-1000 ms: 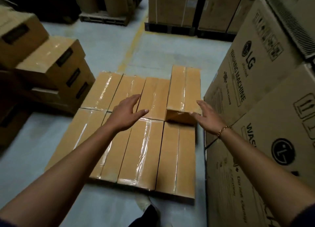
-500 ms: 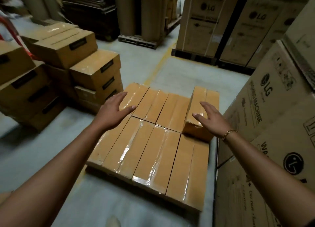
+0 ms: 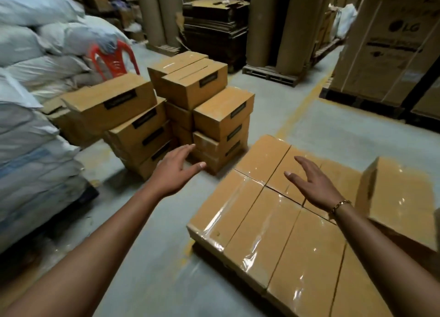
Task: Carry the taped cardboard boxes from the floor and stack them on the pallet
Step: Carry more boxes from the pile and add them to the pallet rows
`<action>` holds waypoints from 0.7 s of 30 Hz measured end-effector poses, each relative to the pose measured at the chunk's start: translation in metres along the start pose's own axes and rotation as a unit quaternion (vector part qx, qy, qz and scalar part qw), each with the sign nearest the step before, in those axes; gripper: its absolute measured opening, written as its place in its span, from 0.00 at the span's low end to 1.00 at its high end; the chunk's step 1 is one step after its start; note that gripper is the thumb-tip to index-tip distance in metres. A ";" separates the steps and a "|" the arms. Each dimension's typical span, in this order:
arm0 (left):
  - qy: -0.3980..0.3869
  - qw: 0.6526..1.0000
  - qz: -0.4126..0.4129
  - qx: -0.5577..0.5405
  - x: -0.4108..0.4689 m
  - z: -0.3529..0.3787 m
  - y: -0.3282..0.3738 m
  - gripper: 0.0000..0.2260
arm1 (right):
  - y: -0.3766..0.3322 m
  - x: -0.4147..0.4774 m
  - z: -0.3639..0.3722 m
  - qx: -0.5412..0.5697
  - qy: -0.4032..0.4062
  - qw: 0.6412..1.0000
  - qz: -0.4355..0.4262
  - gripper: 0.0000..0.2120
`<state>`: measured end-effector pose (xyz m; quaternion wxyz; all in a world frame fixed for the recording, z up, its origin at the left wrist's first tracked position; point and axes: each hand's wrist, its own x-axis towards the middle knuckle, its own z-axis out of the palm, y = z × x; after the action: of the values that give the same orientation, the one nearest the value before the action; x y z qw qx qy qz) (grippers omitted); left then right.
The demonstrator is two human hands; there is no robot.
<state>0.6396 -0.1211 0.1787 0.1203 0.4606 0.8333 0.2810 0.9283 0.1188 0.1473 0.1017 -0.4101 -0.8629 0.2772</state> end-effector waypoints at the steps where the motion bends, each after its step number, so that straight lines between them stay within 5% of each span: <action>1: 0.002 1.000 -0.009 0.000 0.006 -0.013 -0.017 0.36 | -0.016 0.010 0.012 0.004 -0.009 1.000 -0.004 0.34; 21: 0.040 0.992 -0.122 -0.018 0.226 -0.119 -0.228 0.31 | -0.218 0.311 0.139 0.055 -0.109 0.990 -0.073 0.32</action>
<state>0.3018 -0.0699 0.1567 0.1281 0.3415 0.8823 0.2974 0.5302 0.1899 0.1386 0.0492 -0.3073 -0.8797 0.3596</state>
